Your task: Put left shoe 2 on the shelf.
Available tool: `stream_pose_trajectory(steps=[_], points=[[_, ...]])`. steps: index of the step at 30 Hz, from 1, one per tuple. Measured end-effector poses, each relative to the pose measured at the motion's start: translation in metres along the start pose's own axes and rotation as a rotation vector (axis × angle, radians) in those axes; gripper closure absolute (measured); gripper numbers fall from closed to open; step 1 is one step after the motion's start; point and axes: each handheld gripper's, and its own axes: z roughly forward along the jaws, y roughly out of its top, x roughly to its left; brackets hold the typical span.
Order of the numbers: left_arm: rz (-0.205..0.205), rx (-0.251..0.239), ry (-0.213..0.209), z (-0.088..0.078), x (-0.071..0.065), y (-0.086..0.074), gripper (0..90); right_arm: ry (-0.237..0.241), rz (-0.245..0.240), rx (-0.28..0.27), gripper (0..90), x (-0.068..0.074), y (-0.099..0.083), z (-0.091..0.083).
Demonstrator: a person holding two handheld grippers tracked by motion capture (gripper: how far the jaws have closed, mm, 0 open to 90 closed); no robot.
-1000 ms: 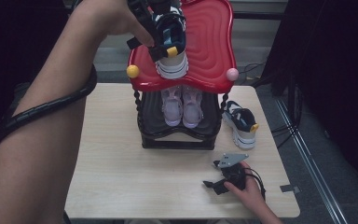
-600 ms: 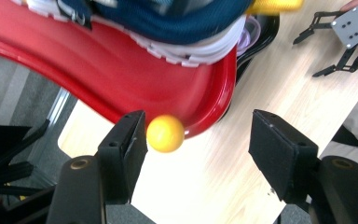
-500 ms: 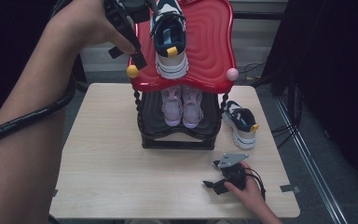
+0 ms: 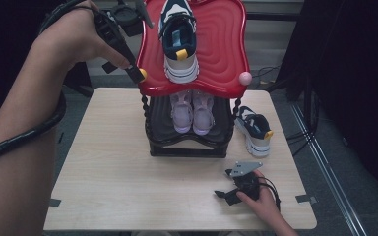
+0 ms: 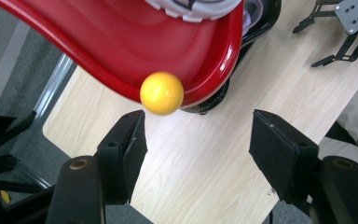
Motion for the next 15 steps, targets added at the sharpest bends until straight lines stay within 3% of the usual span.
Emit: stream_pose_trajectory(steps=[15], points=[[-0.031,0.011,-0.025,0.012,0.005,-0.026,36.2,0.0,0.0,0.0,11.7,0.0,0.0,0.0]])
